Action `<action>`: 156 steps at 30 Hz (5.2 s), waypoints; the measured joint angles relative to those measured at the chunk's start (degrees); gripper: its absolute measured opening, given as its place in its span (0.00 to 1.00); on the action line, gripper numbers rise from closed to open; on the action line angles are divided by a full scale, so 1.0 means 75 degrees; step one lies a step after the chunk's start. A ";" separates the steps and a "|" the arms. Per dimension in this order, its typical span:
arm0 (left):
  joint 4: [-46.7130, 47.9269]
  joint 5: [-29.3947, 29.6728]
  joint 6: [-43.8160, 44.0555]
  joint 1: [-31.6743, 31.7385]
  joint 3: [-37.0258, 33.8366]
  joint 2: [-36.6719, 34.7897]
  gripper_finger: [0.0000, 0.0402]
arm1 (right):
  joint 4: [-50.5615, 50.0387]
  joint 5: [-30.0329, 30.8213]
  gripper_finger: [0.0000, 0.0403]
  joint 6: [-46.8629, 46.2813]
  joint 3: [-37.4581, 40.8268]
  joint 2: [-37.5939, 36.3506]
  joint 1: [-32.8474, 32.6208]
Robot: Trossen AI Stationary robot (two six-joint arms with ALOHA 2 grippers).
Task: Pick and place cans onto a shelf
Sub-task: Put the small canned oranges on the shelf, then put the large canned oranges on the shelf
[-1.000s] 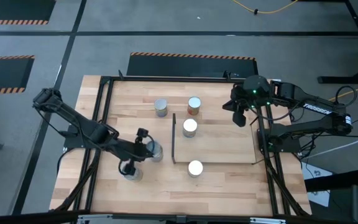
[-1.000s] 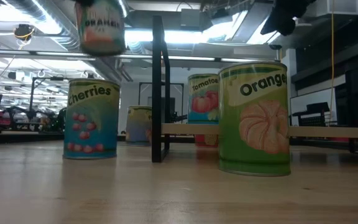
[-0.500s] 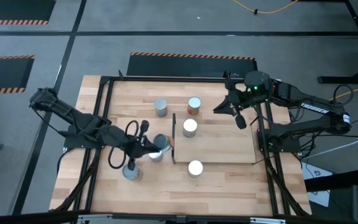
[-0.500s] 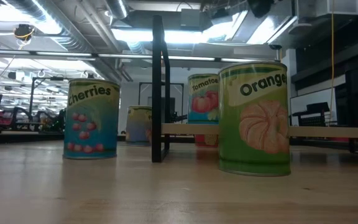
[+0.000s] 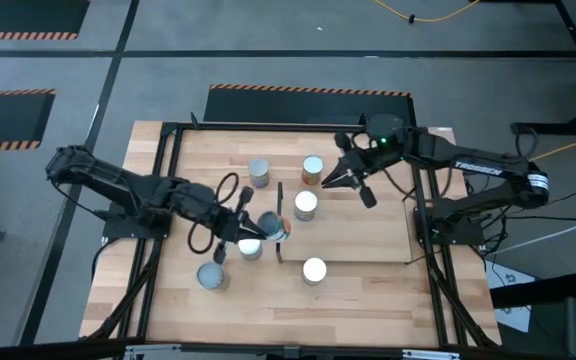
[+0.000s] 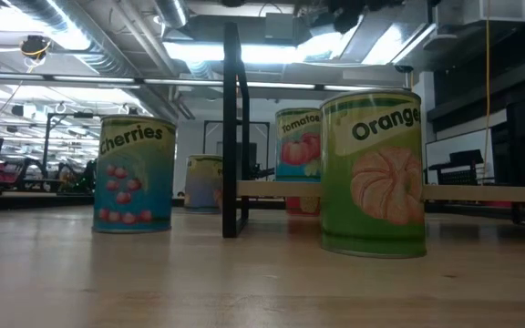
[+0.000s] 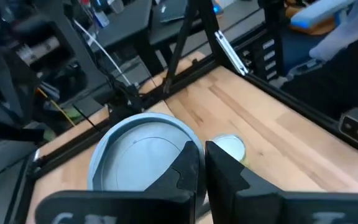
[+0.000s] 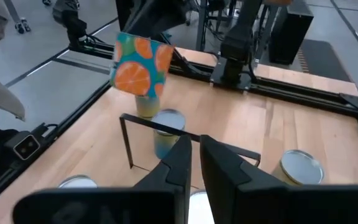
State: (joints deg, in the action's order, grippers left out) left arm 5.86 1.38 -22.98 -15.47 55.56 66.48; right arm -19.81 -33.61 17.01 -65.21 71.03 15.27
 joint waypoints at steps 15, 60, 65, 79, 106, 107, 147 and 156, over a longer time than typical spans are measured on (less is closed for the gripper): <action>-0.0972 -0.1247 0.0047 0.0426 -0.0008 0.0896 0.02 | 0.1007 -0.0012 0.10 0.1964 -0.0012 0.0903 -0.1138; 0.0481 -0.2738 -0.0282 0.1938 0.5598 0.6296 0.02 | -0.5187 0.2014 0.10 0.0933 -0.0003 -0.3157 -0.1333; 0.0612 -0.2722 -0.0414 0.2019 0.5939 0.6881 0.02 | -0.5184 0.2011 0.10 0.0920 0.0000 -0.3148 -0.1333; 0.1279 -0.2474 -0.0401 0.1952 0.5943 0.7498 0.02 | -0.5176 0.2003 0.10 0.0700 0.0000 -0.3139 -0.1333; 0.1872 -0.2444 -0.0009 0.1829 0.5943 0.7489 0.02 | -0.5173 0.1996 0.10 0.0677 0.0000 -0.3139 -0.1333; 0.1875 -0.2438 -0.0011 0.1800 0.5943 0.7489 0.02 | -0.5173 0.1996 0.10 0.0677 0.0000 -0.3139 -0.1333; 0.1856 -0.1450 -0.0353 0.1337 0.5896 0.7556 0.07 | -0.5173 0.1996 0.10 0.0677 0.0000 -0.3136 -0.1333; 0.1849 -0.1453 -0.0353 0.1336 0.5899 0.7556 0.17 | -0.5172 0.1996 0.10 0.0677 0.0000 -0.3136 -0.1333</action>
State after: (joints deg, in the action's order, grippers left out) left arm 19.73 -9.52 -25.63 -5.45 99.81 123.15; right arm -58.60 -18.63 22.09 -65.21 47.51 5.28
